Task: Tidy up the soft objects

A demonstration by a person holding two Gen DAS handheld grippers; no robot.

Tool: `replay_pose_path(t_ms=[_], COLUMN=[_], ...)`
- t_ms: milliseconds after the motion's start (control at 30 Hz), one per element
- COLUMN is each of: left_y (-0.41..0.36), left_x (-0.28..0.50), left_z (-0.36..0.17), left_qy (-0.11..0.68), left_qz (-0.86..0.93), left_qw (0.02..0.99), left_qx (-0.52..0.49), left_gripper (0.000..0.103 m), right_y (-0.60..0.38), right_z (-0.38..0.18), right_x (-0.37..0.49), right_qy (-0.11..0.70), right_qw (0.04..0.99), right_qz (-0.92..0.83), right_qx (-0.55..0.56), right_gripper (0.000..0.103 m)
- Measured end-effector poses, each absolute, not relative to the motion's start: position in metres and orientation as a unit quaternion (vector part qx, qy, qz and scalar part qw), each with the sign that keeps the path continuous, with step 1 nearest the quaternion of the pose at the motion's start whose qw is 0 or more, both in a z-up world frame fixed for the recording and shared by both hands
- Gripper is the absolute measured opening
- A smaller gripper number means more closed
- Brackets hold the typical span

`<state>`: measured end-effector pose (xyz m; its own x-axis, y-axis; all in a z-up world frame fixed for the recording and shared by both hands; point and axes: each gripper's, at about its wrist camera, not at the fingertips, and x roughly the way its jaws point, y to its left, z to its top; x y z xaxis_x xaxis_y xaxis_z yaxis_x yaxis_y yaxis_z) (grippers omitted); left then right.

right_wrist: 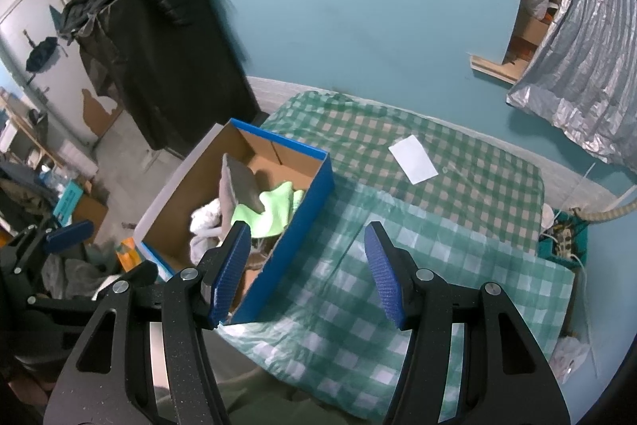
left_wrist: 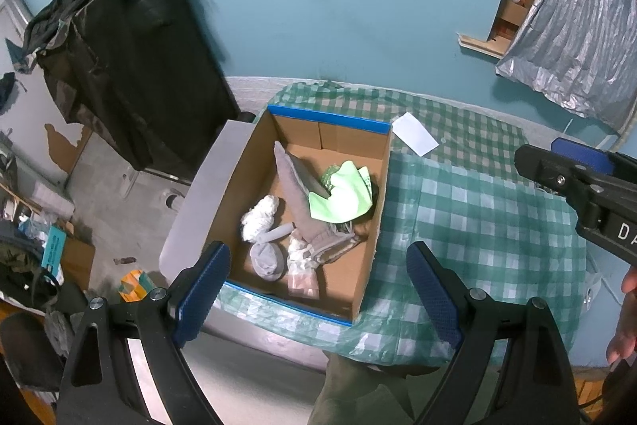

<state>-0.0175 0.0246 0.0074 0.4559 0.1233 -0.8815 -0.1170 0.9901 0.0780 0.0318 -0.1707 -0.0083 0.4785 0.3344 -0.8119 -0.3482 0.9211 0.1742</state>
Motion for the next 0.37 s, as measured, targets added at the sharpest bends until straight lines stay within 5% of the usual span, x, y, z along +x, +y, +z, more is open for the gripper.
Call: replay_pose_path(t_ms=[367], left_y=[0.0234], left_x=[-0.0162], left_z=[0.0092], left_qy=[0.517], left_qz=[0.08], left_qw=[0.852], left_qx=[-0.002], left_gripper=[0.091], right_y=[-0.1685], right_z=[-0.0077], right_x=[0.033], right_qy=[0.471], right_qw=[0.858], right_qz=[0.204], right_qx=[-0.007], right_gripper=[0.059])
